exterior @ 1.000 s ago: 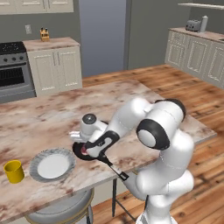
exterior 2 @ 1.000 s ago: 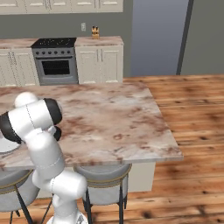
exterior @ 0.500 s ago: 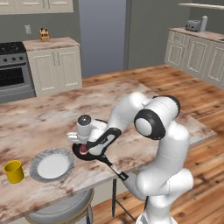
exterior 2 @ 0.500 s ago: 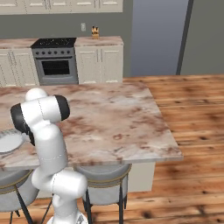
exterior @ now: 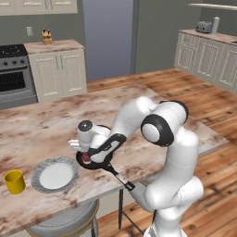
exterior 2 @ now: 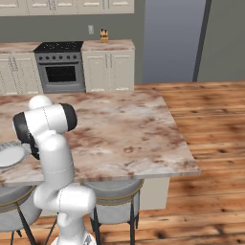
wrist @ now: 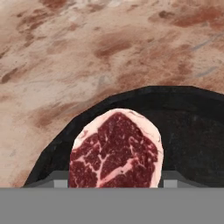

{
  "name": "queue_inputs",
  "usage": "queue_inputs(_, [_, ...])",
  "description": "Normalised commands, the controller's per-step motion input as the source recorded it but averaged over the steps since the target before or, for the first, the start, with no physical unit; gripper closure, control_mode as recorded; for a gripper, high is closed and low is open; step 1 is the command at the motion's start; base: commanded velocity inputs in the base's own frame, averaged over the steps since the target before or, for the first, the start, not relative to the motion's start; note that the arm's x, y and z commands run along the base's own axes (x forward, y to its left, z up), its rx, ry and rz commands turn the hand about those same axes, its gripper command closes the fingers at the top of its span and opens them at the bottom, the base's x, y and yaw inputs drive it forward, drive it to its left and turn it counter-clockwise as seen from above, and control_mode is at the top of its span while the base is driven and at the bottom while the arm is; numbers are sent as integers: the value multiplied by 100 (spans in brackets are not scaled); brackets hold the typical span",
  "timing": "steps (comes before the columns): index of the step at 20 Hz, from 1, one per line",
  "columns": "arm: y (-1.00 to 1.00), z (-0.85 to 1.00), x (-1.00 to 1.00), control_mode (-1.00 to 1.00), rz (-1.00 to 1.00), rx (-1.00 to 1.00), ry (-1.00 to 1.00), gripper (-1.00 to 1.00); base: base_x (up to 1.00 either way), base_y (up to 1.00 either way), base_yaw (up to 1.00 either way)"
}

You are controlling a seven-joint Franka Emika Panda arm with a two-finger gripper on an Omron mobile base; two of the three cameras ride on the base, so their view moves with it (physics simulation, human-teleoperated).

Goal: Pick up the pan with the steak in it and place it on the dining table. Then place the steak on the plate.

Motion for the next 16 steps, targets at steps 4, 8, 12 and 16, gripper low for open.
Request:
queue_inputs(4, [0,24,0,-100,-3,1,0,100,0,0,0])
queue_inputs(8, [0,53,0,-100,-4,0,3,100,0,0,0])
queue_inputs(12, [-5,69,-9,-100,-1,1,9,100,0,0,0])
queue_inputs(16, [-35,61,-33,-100,0,6,13,100,0,0,0])
